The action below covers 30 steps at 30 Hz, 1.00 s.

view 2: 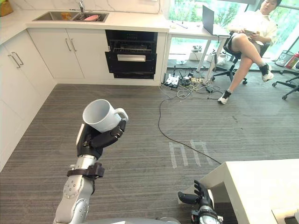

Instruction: Walk over to the sink, pick up the cup, carry it to the dishwasher, place the cup inside the dishwasher, then close the dishwasher door

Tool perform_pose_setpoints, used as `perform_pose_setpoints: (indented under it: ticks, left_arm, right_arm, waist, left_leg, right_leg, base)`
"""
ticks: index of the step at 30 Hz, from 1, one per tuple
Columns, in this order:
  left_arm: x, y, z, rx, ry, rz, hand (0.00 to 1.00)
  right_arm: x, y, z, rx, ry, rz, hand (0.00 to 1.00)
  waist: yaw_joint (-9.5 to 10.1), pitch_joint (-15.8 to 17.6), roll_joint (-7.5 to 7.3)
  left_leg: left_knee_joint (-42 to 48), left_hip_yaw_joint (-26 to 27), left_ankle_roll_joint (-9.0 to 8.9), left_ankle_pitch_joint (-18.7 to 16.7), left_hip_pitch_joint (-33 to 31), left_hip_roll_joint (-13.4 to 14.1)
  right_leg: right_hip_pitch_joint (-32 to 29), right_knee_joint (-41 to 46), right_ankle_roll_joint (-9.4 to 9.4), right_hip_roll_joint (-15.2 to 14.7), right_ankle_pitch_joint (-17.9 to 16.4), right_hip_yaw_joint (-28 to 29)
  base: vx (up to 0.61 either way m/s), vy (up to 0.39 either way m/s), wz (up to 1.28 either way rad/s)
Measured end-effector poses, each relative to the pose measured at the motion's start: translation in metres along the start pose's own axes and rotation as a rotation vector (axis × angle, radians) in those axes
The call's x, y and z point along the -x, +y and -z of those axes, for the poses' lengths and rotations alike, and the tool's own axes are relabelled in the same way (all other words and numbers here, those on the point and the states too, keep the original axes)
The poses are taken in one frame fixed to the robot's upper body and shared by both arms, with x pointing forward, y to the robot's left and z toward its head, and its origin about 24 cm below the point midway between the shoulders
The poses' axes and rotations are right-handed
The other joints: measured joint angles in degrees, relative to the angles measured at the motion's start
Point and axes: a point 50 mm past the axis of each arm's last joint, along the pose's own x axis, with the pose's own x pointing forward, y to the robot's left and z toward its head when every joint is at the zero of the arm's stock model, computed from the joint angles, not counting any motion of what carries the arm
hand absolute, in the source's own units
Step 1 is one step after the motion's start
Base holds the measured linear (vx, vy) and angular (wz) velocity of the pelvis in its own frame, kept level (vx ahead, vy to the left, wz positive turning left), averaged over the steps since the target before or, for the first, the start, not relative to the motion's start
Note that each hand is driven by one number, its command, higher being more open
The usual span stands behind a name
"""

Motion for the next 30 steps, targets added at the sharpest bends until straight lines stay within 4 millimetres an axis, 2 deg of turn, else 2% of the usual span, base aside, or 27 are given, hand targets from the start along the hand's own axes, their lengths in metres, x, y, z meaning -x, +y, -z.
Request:
perform_pose_setpoints:
  ticks: [3, 10, 11, 12, 13, 14, 15, 17, 19, 20, 21, 22, 23, 24, 25, 26, 28, 29, 30]
  left_arm:
    - [-0.001, -0.004, 0.003, 0.011, 0.013, -0.001, 0.30]
    - [-0.003, -0.003, 0.001, 0.019, 0.002, -0.022, 0.30]
    - [-0.004, -0.002, -0.001, 0.016, -0.005, -0.028, 0.30]
    - [-0.004, -0.001, -0.002, 0.017, -0.010, -0.031, 0.30]
    - [-0.005, -0.002, -0.003, 0.021, -0.018, -0.031, 0.30]
    - [-0.006, -0.003, -0.004, 0.026, -0.022, -0.030, 0.30]
    - [-0.005, -0.003, -0.003, 0.028, -0.020, -0.031, 0.30]
    - [-0.003, -0.001, -0.002, 0.027, -0.014, -0.039, 0.30]
    - [-0.004, 0.001, -0.005, 0.017, -0.024, -0.036, 0.30]
    - [-0.004, 0.000, -0.006, 0.016, -0.027, -0.033, 0.30]
    - [-0.004, 0.000, -0.007, 0.017, -0.031, -0.031, 0.30]
    - [-0.004, 0.001, -0.007, 0.012, -0.032, -0.030, 0.30]
    - [-0.004, 0.001, -0.008, 0.007, -0.030, -0.029, 0.30]
    - [-0.003, 0.002, -0.007, -0.005, -0.026, -0.021, 0.30]
    - [-0.002, 0.003, -0.008, -0.012, -0.025, -0.019, 0.30]
    - [-0.002, 0.004, -0.009, -0.016, -0.028, -0.018, 0.30]
    - [-0.002, 0.007, -0.013, -0.037, -0.039, -0.012, 0.30]
    - [-0.003, 0.006, -0.013, -0.038, -0.040, -0.007, 0.30]
    - [-0.003, 0.005, -0.013, -0.036, -0.041, -0.004, 0.30]
  right_arm:
    - [-0.001, 0.001, -0.002, -0.008, -0.003, -0.001, 0.90]
    - [-0.012, 0.007, -0.034, -0.018, -0.098, -0.015, 0.90]
    - [-0.014, 0.008, -0.041, -0.021, -0.115, -0.016, 0.90]
    - [-0.014, 0.008, -0.043, -0.021, -0.123, -0.015, 0.90]
    - [-0.015, 0.006, -0.047, -0.021, -0.136, -0.010, 0.90]
    - [-0.016, 0.002, -0.053, -0.025, -0.153, 0.001, 0.90]
    - [-0.017, -0.001, -0.056, -0.024, -0.161, 0.009, 0.90]
    - [-0.017, -0.001, -0.060, -0.027, -0.178, 0.013, 0.90]
    - [-0.018, -0.002, -0.066, -0.036, -0.195, 0.018, 0.90]
    - [-0.018, -0.003, -0.067, -0.040, -0.197, 0.021, 0.90]
    - [-0.019, -0.004, -0.071, -0.037, -0.211, 0.026, 0.90]
    - [-0.019, -0.003, -0.077, -0.035, -0.223, 0.024, 0.90]
    - [-0.020, -0.003, -0.078, -0.035, -0.225, 0.022, 0.90]
    - [-0.019, -0.003, -0.078, -0.034, -0.224, 0.022, 0.90]
    - [-0.018, -0.003, -0.083, -0.028, -0.242, 0.025, 0.90]
    - [-0.017, -0.003, -0.088, -0.027, -0.265, 0.026, 0.90]
    - [-0.012, -0.004, -0.108, -0.023, -0.358, 0.027, 0.90]
    - [-0.010, -0.004, -0.115, -0.019, -0.392, 0.029, 0.90]
    - [-0.009, -0.005, -0.117, -0.018, -0.402, 0.030, 0.90]
  waist:
    - [0.29, 0.1, 0.18]
    - [2.23, 1.4, 1.22]
    - [2.57, 2.4, 1.57]
    - [2.64, 2.8, 1.75]
    - [2.61, 3.3, 2.22]
    - [2.72, 4.1, 3.49]
    - [2.97, 4.6, 3.97]
    - [3.61, 4.7, 3.93]
    - [3.36, 5.2, 3.06]
    - [3.31, 5.2, 2.78]
    - [3.31, 5.3, 2.76]
    - [3.27, 5.4, 2.64]
    - [3.10, 5.5, 2.49]
    - [2.29, 5.7, 2.40]
    - [1.90, 5.6, 2.34]
    - [1.90, 5.6, 2.30]
    - [1.82, 5.7, 2.30]
    - [1.67, 5.7, 2.37]
    - [1.56, 5.7, 2.43]
  left_leg:
    - [0.1, -1.0, -0.34, 0.1, -0.8, 0.1]
    - [3.1, -7.0, -0.81, 0.3, -4.9, -0.5]
    - [5.6, -5.3, -1.56, -2.0, -7.0, 0.1]
    - [7.6, -1.9, -1.55, -3.4, -8.1, 1.7]
    - [11.3, 3.9, -1.80, -4.8, -9.7, 4.4]
    - [14.5, 9.3, -1.73, -5.1, -10.8, 7.7]
    - [15.6, 10.1, -0.94, -4.6, -10.9, 8.2]
    - [17.0, 9.4, -0.18, -6.4, -11.1, 6.7]
    - [20.3, 8.4, 1.92, -10.2, -11.5, 3.6]
    - [21.0, 8.2, 2.31, -11.2, -11.5, 2.6]
    - [22.0, 8.0, 3.24, -12.5, -11.8, 1.3]
    - [22.1, 7.6, 4.11, -13.5, -11.5, 0.2]
    - [22.0, 7.2, 4.55, -13.9, -11.0, -0.2]
    - [21.8, 5.6, 5.53, -14.5, -9.4, -0.5]
    - [21.2, 4.8, 5.59, -15.3, -7.9, -0.5]
    - [20.7, 4.8, 5.51, -15.6, -7.0, -0.5]
    - [17.6, 4.7, 4.26, -15.9, -3.9, -1.0]
    - [15.6, 4.5, 3.70, -16.0, -1.7, -1.0]
    - [14.7, 4.1, 3.32, -16.2, -0.6, -0.9]
  right_leg:
    - [0.8, -0.5, -0.13, 0.2, 0.3, -1.1]
    - [0.9, -0.1, -0.47, -0.5, -0.5, -7.8]
    - [1.0, 0.4, -0.44, -1.2, -0.7, -10.4]
    - [1.0, 0.5, -0.40, -1.4, -0.8, -11.5]
    - [1.0, 0.7, -0.16, -1.6, -0.9, -13.2]
    - [1.0, 2.1, 0.43, -1.7, -1.9, -15.1]
    - [0.8, 4.1, 1.12, -2.5, -3.1, -15.6]
    - [-0.2, 8.2, 2.65, -5.0, -5.7, -16.2]
    - [-2.4, 17.6, 4.46, -10.3, -11.6, -16.9]
    - [-2.8, 20.0, 5.34, -11.8, -12.3, -16.9]
    - [-5.1, 26.3, 5.14, -14.0, -13.1, -16.5]
    - [-8.3, 33.6, 3.10, -16.2, -12.4, -15.2]
    - [-10.0, 37.4, 1.39, -16.7, -11.3, -13.7]
    - [-12.4, 42.9, 1.13, -16.1, -11.1, -9.6]
    - [-14.1, 44.4, 1.72, -14.5, -12.6, -7.4]
    - [-15.4, 44.3, 1.46, -13.9, -13.1, -7.2]
    - [-19.9, 40.0, 1.48, -11.3, -13.6, -7.5]
    - [-22.2, 35.4, 1.80, -8.8, -13.3, -7.4]
    - [-23.1, 32.7, 1.98, -7.6, -12.9, -7.4]
  base:
    - [0.01, -0.036, 0.23]
    - [-0.04, -0.030, 0.53]
    - [-0.09, 0.013, 0.82]
    - [-0.10, 0.017, 0.93]
    - [-0.06, 0.046, 0.87]
    - [-0.04, 0.116, 0.84]
    - [-0.01, 0.210, 0.59]
    - [0.03, 0.241, 0.32]
    - [0.06, 0.263, 0.42]
    - [0.12, 0.229, 0.31]
    - [0.16, 0.213, 0.24]
    - [0.18, 0.201, 0.23]
    - [0.22, 0.172, 0.39]
    - [0.26, 0.114, 0.49]
    - [0.28, 0.092, 0.44]
    - [0.30, 0.069, 0.15]
    - [0.37, 0.062, -0.01]
    - [0.39, 0.036, 0.10]
    - [0.44, -0.003, 0.36]
